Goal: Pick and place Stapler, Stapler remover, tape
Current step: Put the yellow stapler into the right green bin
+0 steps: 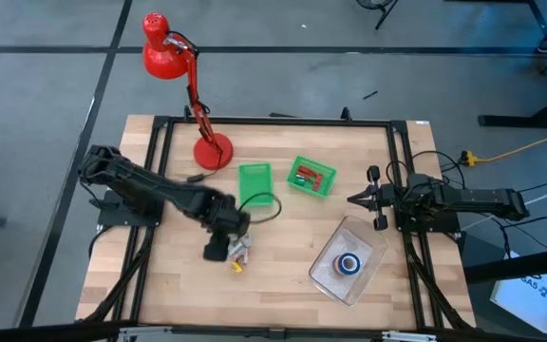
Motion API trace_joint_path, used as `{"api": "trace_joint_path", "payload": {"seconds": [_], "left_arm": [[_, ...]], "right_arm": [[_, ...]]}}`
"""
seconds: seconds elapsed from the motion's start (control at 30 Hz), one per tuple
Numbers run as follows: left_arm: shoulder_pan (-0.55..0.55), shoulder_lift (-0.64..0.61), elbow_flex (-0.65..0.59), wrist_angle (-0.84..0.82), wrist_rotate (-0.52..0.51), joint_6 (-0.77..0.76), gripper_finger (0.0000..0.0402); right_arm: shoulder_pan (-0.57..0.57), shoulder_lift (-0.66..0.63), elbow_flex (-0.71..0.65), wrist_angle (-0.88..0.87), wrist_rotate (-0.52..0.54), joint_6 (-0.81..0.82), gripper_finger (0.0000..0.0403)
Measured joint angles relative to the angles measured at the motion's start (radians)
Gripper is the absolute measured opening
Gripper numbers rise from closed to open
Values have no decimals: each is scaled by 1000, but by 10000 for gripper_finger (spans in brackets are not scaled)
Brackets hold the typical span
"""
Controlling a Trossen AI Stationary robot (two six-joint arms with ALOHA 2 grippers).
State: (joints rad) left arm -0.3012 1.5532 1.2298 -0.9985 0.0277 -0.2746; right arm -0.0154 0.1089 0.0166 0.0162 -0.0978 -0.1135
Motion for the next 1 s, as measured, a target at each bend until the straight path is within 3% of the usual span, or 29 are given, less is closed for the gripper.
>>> {"api": "trace_joint_path", "payload": {"seconds": [0.23, 0.47, 0.67, 1.0], "left_arm": [[-186, -32, -76, 20, -10, -35, 171], [-291, -6, -171, 247, -30, 29, 171], [-323, 47, -198, 414, -193, 166, 171], [-282, 149, -198, 633, -124, 260, 171]], "right_arm": [[0, 0, 0, 0, 0, 0, 21], [0, 0, 0, 0, 0, 0, 21], [0, 0, 0, 0, 0, 0, 21], [0, 0, 0, 0, 0, 0, 21]]}}
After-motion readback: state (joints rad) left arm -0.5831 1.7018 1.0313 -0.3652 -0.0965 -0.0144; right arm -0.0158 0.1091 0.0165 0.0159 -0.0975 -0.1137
